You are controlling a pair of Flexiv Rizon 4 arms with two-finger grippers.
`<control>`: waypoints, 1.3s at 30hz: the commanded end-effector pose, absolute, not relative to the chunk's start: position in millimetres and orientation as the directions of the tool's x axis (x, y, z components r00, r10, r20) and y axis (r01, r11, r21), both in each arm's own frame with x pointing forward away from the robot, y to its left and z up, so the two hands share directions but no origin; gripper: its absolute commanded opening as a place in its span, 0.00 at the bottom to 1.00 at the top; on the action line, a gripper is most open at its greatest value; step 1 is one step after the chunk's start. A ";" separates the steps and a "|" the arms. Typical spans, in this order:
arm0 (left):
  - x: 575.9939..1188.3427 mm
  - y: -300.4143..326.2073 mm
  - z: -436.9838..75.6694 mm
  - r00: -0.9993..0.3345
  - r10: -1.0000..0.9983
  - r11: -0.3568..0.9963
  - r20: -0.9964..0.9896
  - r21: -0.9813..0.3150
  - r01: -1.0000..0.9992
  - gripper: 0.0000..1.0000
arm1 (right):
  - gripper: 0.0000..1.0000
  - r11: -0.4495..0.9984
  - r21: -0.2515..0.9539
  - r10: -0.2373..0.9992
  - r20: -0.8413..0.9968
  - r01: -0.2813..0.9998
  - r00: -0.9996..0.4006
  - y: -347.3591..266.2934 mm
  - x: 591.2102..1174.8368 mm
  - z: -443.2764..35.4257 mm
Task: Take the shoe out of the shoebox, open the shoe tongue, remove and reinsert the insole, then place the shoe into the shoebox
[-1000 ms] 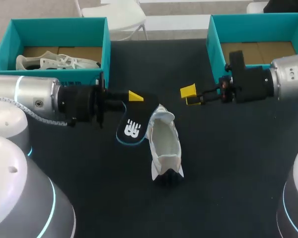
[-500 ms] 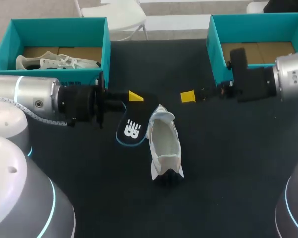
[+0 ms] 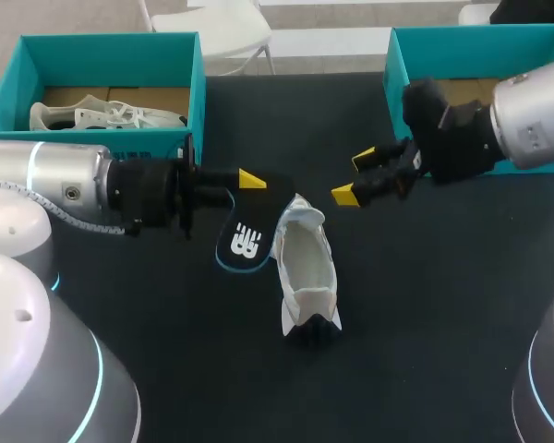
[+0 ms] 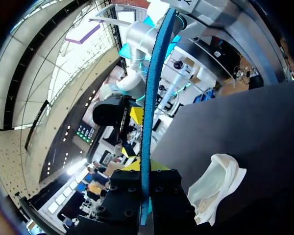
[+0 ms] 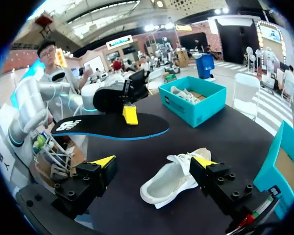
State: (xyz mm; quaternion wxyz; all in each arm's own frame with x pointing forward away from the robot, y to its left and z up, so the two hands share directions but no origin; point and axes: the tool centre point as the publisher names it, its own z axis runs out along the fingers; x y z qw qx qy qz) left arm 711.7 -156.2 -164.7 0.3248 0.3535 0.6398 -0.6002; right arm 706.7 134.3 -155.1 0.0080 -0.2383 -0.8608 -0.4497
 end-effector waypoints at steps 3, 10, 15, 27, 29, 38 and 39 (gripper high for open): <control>710.3 -155.9 -164.6 -0.539 0.063 0.032 -0.840 -0.538 0.842 0.00 | 1.00 0.609 0.709 0.381 0.132 0.355 -0.915 138.1 707.3 -152.9; 684.0 -158.2 -159.7 -0.665 0.108 -0.067 -0.739 -0.672 0.737 0.00 | 1.00 0.767 0.619 0.227 -0.013 0.170 -0.974 128.4 705.5 -174.8; 666.0 -161.3 -164.7 -0.707 0.102 -0.091 -0.700 -0.714 0.694 0.00 | 1.00 0.774 0.608 0.204 0.025 0.177 -0.979 120.6 701.4 -202.7; 628.6 -175.2 -191.0 -0.771 0.084 -0.144 -0.631 -0.773 0.617 0.00 | 1.00 0.802 0.592 0.091 0.010 0.080 -0.996 129.9 689.9 -248.6; 626.1 -177.7 -195.4 -0.774 0.086 -0.143 -0.628 -0.776 0.614 0.00 | 1.00 0.803 0.588 0.075 0.057 0.094 -0.996 133.5 689.0 -256.7; 626.8 -185.7 -215.9 -0.775 0.073 -0.127 -0.627 -0.777 0.617 0.00 | 1.00 0.803 0.588 0.075 0.057 0.094 -0.996 133.5 689.0 -256.7; 626.9 -186.8 -218.9 -0.767 0.070 -0.128 -0.637 -0.769 0.627 0.00 | 1.00 0.803 0.588 0.075 0.057 0.094 -0.996 133.5 689.0 -256.7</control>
